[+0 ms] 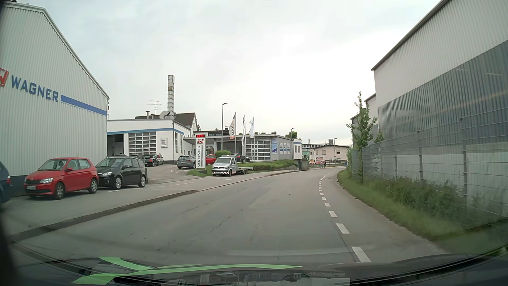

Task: Follow the waypoints while adhering to traffic rules and regulations

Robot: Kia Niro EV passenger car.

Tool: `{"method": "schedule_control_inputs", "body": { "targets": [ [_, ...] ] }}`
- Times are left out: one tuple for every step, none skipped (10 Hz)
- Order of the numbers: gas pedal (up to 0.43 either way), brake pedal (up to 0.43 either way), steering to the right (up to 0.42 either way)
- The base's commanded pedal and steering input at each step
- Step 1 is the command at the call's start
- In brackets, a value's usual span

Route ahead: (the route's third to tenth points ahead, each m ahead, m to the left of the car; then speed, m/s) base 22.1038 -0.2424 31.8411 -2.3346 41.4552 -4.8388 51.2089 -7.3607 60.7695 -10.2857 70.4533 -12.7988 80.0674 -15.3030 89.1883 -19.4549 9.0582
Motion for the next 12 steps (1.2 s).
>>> {"method": "schedule_control_inputs", "body": {
  "targets": [
    [0.067,0.000,0.026],
    [0.067,0.000,0.027],
    [0.067,0.000,0.029],
    [0.067,0.000,0.031],
    [0.067,0.000,0.032],
    [0.067,0.000,0.033],
    [0.067,0.000,0.033],
    [0.067,0.000,0.032],
    [0.067,0.000,0.032],
    [0.067,0.000,0.032],
    [0.067,0.000,0.032],
    [0.067,0.000,0.031]
  ]
}}
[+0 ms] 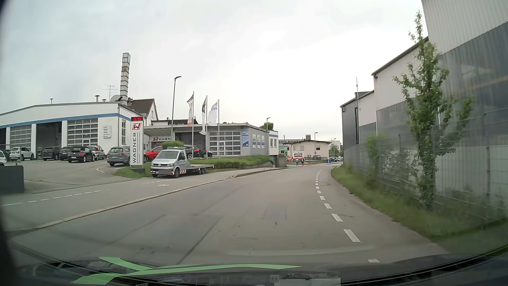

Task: Follow the waypoints while adhering to traffic rules and regulations

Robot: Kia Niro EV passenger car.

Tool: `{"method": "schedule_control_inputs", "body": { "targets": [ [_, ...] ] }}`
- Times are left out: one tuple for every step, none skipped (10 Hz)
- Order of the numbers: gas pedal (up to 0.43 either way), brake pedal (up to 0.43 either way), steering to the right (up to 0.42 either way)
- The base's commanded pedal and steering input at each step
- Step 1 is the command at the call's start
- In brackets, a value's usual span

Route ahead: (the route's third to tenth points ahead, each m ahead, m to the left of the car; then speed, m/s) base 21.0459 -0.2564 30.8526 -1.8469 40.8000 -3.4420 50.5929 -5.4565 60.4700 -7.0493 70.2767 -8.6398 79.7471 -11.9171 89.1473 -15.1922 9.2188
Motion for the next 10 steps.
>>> {"method": "schedule_control_inputs", "body": {
  "targets": [
    [0.067,0.000,0.032],
    [0.067,0.000,0.032],
    [0.067,0.000,0.032],
    [0.067,0.000,0.031],
    [0.067,0.000,0.031],
    [0.067,0.000,0.032],
    [0.067,0.000,0.033],
    [0.067,0.000,0.033],
    [0.067,0.000,0.033],
    [0.067,0.000,0.034]
  ]
}}
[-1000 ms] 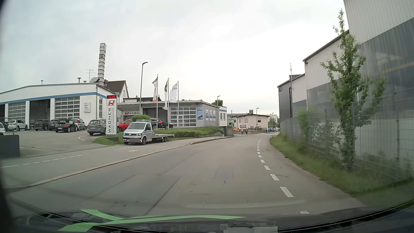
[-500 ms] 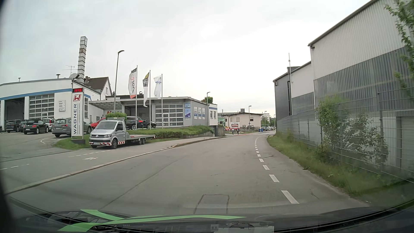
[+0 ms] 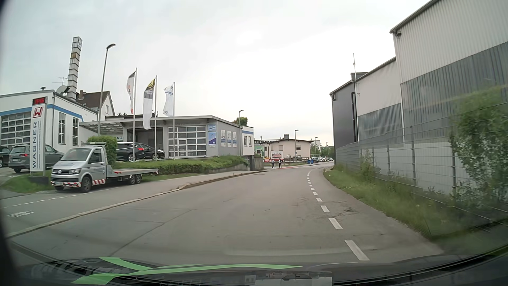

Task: Follow the waypoints while adhering to traffic rules and regulations

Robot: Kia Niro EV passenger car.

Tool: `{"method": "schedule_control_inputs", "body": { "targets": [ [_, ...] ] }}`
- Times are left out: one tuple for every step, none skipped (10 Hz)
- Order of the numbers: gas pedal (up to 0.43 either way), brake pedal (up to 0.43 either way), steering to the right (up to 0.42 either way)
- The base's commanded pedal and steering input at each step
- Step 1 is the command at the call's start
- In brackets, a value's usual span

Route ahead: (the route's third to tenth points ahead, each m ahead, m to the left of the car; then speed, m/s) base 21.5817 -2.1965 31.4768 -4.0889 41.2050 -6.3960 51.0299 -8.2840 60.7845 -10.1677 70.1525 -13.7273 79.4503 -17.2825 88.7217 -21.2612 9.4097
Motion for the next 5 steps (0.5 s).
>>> {"method": "schedule_control_inputs", "body": {
  "targets": [
    [0.067,0.000,0.033],
    [0.067,0.000,0.034],
    [0.067,0.000,0.033],
    [0.067,0.000,0.033],
    [0.067,0.000,0.033]
  ]
}}
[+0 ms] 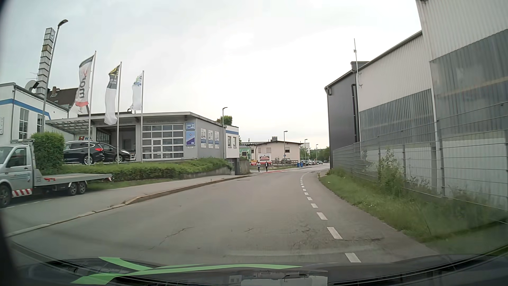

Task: Follow the waypoints while adhering to traffic rules and regulations

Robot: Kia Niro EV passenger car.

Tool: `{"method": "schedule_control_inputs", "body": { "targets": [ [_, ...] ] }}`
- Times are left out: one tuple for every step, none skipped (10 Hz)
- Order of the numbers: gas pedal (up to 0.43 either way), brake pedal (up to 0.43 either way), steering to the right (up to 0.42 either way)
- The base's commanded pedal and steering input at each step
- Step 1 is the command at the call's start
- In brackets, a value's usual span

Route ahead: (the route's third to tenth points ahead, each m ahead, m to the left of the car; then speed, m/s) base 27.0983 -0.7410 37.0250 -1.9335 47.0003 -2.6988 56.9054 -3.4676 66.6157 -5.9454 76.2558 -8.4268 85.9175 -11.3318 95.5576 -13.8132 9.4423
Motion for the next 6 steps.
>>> {"method": "schedule_control_inputs", "body": {
  "targets": [
    [0.067,0.000,0.032],
    [0.067,0.000,0.031],
    [0.067,0.000,0.029],
    [0.067,0.000,0.027],
    [0.067,0.000,0.025],
    [0.067,0.000,0.025]
  ]
}}
